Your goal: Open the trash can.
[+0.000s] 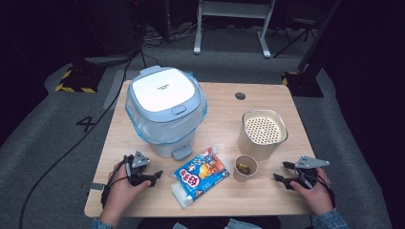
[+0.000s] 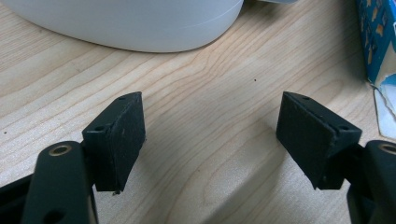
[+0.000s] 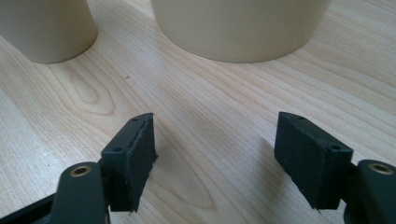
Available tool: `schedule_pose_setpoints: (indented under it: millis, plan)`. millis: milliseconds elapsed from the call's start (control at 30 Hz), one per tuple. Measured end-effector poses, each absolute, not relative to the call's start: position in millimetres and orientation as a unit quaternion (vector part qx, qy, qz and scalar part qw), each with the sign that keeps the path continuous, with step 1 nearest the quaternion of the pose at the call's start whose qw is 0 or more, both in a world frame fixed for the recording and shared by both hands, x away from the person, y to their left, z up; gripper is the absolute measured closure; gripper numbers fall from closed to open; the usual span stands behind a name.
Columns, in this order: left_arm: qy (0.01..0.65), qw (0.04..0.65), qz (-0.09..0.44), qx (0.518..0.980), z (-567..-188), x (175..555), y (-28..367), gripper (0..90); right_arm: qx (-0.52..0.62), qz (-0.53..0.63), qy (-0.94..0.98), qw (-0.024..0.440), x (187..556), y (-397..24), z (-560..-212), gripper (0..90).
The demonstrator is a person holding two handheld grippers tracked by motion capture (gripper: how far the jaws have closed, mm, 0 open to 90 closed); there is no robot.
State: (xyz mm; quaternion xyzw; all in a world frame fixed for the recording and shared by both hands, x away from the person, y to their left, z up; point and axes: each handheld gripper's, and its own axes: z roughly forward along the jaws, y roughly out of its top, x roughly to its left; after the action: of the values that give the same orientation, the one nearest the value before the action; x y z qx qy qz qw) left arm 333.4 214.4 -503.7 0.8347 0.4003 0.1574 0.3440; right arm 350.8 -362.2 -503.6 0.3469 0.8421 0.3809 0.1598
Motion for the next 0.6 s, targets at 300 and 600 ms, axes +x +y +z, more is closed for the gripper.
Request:
schedule_pose_setpoints:
  millis: [300, 600]
  plan:
    - [0.400, 0.348, 0.153, 0.834, -504, 334, 214, 23.3, 0.343, 0.381, 0.843, 0.160, 352, -362, -504, 29.5]
    - [0.394, 0.377, 0.109, 0.831, -484, 339, 214, 43.7, 0.338, 0.383, 0.845, 0.161, 350, -362, -503, 33.4]
